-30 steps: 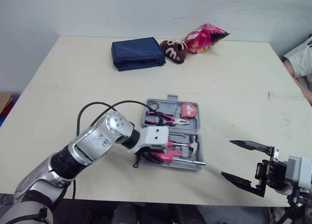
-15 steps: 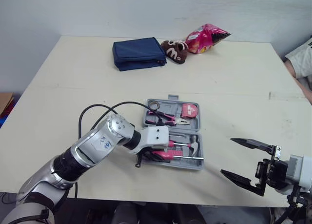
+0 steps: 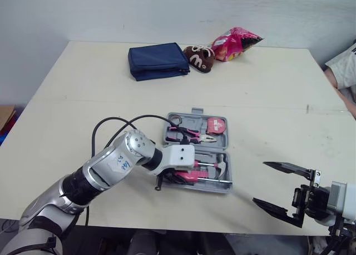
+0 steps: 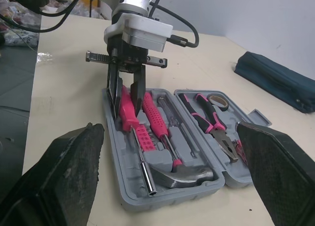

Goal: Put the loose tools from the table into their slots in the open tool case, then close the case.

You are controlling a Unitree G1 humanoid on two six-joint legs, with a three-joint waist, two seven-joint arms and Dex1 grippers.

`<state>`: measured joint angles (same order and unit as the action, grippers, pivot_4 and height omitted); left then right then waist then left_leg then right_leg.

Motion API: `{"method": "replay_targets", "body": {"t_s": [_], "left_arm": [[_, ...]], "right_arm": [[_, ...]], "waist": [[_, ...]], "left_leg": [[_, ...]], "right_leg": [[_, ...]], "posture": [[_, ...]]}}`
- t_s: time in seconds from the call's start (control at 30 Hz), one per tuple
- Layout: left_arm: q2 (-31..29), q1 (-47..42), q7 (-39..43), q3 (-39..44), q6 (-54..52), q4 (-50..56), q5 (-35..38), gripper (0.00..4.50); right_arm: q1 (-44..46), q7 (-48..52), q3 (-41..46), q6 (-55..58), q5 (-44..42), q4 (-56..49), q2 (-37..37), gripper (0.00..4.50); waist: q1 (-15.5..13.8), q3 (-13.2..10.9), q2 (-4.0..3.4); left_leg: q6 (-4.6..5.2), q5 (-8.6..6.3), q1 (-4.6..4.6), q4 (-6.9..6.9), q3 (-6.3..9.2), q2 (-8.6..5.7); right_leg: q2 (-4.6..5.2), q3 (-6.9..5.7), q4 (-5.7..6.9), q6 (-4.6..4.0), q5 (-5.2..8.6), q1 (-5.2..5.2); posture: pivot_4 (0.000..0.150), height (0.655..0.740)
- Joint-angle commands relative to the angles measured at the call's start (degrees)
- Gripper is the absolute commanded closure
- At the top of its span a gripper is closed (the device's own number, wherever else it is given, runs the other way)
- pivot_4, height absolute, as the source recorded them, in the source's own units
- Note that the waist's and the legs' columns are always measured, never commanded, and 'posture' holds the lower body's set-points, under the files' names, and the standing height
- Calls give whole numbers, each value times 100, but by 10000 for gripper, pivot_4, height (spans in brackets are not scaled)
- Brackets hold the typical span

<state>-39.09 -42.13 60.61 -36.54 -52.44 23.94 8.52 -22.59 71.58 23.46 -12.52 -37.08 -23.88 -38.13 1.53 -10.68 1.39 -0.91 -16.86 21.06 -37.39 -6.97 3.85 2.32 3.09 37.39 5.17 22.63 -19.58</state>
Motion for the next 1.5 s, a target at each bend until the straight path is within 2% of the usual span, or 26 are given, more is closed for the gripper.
{"method": "replay_targets", "body": {"t_s": [0.03,0.33,0.37,0.47,0.67,0.8,0.83,0.9,1.0,1.03,1.27,1.5], "left_arm": [[-86,-4,38,-123,-76,103,-74,39565],[-156,28,72,-131,-46,132,-77,39565],[-157,26,90,-126,-32,146,-59,29243],[-44,8,89,99,273,145,22,17298],[-82,109,511,671,923,103,485,17298],[190,461,569,1215,2222,-411,655,17298],[301,570,588,1385,2336,-538,815,22596],[486,790,703,1618,2827,-783,988,28682],[571,1064,779,1608,3381,-1118,817,41777],[578,1134,775,1545,3494,-1214,718,44257],[635,1359,799,1154,3754,-1664,202,44257],[541,1375,675,883,3478,-1888,-332,44257]], "right_arm": [[-35,-79,188,-44,-106,-154,5,0],[-16,-390,151,195,-122,-501,-77,0],[-11,-412,151,221,-122,-524,-82,0],[88,-513,106,324,-114,-577,-124,0],[257,-597,54,473,-99,-588,-171,0],[296,-623,51,530,-94,-593,-177,0],[284,-612,67,525,-97,-580,-169,0],[245,-570,93,482,-92,-526,-141,0],[166,-490,121,372,-75,-419,-83,0],[136,-465,132,330,-72,-386,-63,0],[-32,-223,196,17,-61,-113,60,0],[0,-259,128,-19,-22,-82,62,0]], "waist": [[0,0,0],[4,0,0],[4,0,0],[-3,0,0],[-3,0,0],[1,0,0],[-1,0,0],[-1,0,0],[-1,0,0],[2,0,0],[2,0,0],[2,2,0]], "left_leg": [[0,0,0,0,0,0],[0,0,-1,0,0,1],[0,0,-1,0,0,1],[0,0,-1,0,0,-1],[0,1,2,0,1,0],[0,1,2,-2,0,-1],[1,1,1,-3,-1,-1],[1,2,4,-5,1,-1],[2,1,4,-3,1,-1],[2,1,4,-2,1,-1],[4,0,3,-3,0,-2],[5,-1,-2,-2,0,-2]], "right_leg": [[0,0,0,0,0,0],[0,0,1,0,0,0],[-1,0,1,0,0,0],[1,0,0,0,0,0],[0,-1,1,0,0,-3],[1,-1,1,0,0,-2],[1,-1,2,1,-1,-2],[1,-2,3,1,-1,-2],[2,-3,1,2,-1,-2],[1,-3,0,1,-1,-2],[2,-3,1,3,-1,-1],[4,-3,1,3,-2,4]], "posture": [[1500,7400],[1500,7400],[1500,7400],[1500,7400],[1500,7400],[1500,7400],[1500,7400],[1500,7400],[1500,7400],[1500,7400],[1500,7400],[1500,7400]]}}
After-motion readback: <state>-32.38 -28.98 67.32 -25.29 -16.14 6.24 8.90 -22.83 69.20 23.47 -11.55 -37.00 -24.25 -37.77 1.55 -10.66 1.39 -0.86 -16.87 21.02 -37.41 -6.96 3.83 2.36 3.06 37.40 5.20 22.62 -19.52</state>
